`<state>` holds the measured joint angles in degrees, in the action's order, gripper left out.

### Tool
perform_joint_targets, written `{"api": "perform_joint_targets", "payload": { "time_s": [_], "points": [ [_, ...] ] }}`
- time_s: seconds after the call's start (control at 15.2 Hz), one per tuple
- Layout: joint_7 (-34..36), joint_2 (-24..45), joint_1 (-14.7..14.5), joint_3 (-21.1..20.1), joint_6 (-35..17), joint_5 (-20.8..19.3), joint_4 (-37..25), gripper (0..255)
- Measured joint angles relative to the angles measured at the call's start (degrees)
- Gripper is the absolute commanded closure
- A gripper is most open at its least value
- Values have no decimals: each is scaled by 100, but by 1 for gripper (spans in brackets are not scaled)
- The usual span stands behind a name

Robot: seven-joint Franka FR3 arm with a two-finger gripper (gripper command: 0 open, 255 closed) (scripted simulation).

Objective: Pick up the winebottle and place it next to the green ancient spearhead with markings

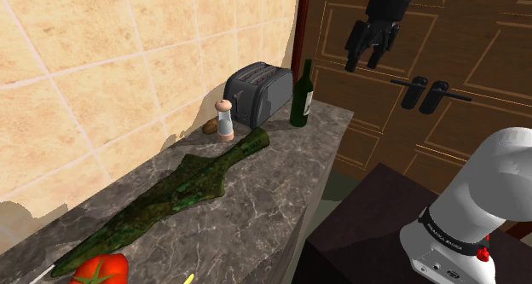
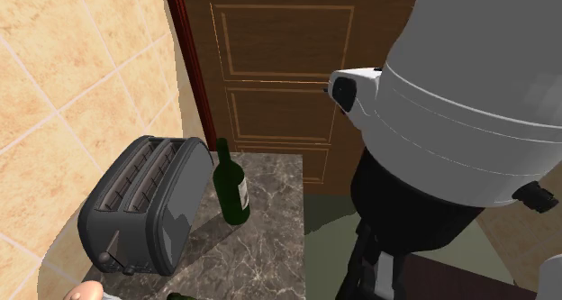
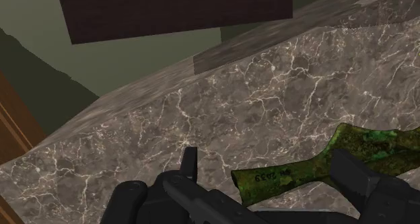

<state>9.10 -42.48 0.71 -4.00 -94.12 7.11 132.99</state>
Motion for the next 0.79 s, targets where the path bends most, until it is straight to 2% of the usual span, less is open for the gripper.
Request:
{"api": "perform_joint_targets", "payload": {
  "time_s": [0.2,0.79],
  "points": [
    [-125,197,39,84,-117,-66,-68,0],
    [-940,1738,252,610,-865,-381,-800,0]
  ]
}}
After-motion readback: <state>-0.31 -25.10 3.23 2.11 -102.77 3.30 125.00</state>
